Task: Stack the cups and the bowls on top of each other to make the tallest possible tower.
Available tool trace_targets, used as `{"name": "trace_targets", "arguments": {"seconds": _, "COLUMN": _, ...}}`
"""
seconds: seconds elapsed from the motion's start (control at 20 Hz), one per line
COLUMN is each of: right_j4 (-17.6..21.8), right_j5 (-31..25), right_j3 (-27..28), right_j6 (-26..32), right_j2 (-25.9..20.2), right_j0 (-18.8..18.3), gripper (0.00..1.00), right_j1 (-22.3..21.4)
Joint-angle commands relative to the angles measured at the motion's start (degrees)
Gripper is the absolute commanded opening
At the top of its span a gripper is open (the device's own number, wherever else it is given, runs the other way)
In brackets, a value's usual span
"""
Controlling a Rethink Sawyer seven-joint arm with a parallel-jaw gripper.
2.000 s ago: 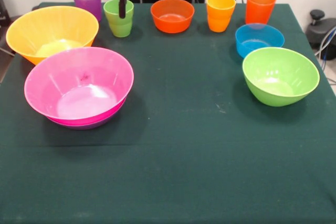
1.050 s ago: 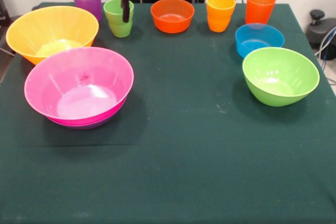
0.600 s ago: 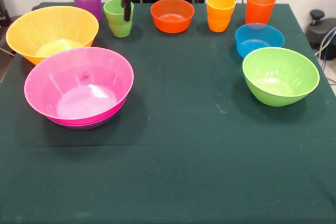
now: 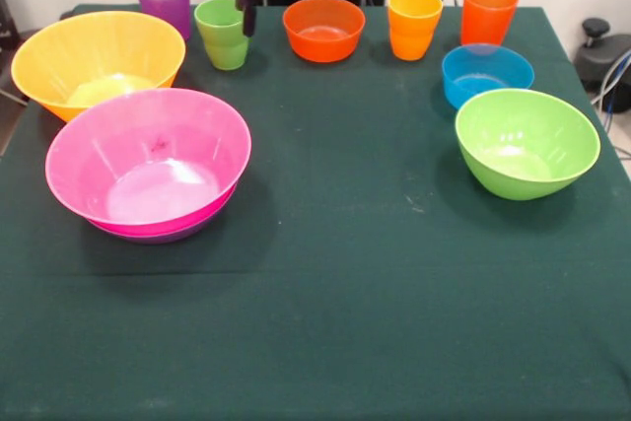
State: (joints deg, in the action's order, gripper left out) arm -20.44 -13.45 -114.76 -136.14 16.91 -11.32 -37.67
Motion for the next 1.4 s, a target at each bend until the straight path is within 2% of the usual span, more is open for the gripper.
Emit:
{"name": "trace_targets", "arguments": {"seconds": 0.05, "right_j4": -2.96, "right_j5": -10.89, "right_j3": 5.78, "right_j6": -11.90, "right_j2": -0.90, "right_j0": 4.46, "gripper": 1.00, "right_j1": 1.17}}
{"name": "trace_targets", "arguments": {"seconds": 0.6, "right_j4": -5.32, "right_j5": -12.38, "right_j3": 8.48, "right_j6": -12.00, "right_j2": -0.78, "right_j0": 4.64, "gripper": 1.00, "right_j1": 3.03}}
{"name": "trace_targets", "arguments": {"seconds": 0.85, "right_j4": -6.55, "right_j5": -13.49, "right_j3": 11.09, "right_j6": -13.88, "right_j2": 1.15, "right_j0": 6.42, "gripper": 1.00, "right_j1": 5.13}}
{"name": "trace_targets", "arguments": {"seconds": 1.4, "right_j4": -7.56, "right_j5": -14.99, "right_j3": 13.88, "right_j6": -12.07, "right_j2": 2.37, "right_j0": 6.93, "gripper": 1.00, "right_j1": 6.81}}
